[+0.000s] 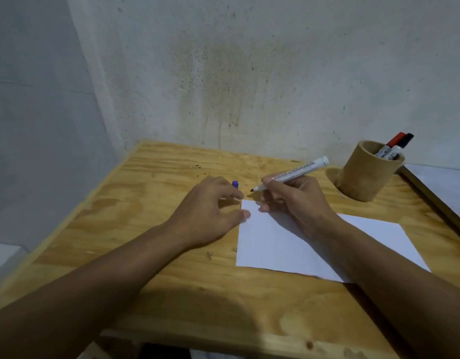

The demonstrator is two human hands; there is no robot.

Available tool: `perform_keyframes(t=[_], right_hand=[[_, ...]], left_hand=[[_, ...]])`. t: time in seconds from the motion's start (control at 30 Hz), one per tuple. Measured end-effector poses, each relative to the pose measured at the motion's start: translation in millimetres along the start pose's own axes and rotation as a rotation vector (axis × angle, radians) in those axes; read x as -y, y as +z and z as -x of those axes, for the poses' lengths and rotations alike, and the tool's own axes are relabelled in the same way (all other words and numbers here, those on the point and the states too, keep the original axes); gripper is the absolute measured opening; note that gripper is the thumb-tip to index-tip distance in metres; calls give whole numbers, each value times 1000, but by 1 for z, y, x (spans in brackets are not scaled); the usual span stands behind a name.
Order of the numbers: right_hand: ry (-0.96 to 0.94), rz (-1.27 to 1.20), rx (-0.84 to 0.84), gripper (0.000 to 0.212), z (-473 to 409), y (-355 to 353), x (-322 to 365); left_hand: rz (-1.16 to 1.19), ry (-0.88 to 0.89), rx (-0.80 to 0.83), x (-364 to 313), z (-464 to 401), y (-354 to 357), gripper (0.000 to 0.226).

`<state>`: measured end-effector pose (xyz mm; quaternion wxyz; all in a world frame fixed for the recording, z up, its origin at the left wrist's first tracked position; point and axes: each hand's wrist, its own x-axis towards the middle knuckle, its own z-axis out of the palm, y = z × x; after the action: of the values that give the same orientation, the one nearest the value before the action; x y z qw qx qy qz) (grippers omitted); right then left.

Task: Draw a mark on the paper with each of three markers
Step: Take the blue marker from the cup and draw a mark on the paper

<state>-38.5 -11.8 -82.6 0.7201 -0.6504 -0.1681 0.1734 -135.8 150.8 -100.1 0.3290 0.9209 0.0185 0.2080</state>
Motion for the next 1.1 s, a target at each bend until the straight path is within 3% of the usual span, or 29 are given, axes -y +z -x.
perform_keyframes(t=[0.1, 0.3, 0.47, 1.1], right_hand=[[-50, 86, -32, 14, 6, -2, -4], [-88, 50, -12, 15, 4, 6, -4], [-196, 296, -39, 12, -7, 1, -12], [-259, 393, -14, 12, -8, 0, -17]], left_hand=[[-72, 16, 83, 3, 6, 4, 40], [-99, 27, 71, 2, 7, 5, 41], [-101, 27, 64, 1, 7, 6, 41], [-68, -38, 67, -4, 8, 3, 40]])
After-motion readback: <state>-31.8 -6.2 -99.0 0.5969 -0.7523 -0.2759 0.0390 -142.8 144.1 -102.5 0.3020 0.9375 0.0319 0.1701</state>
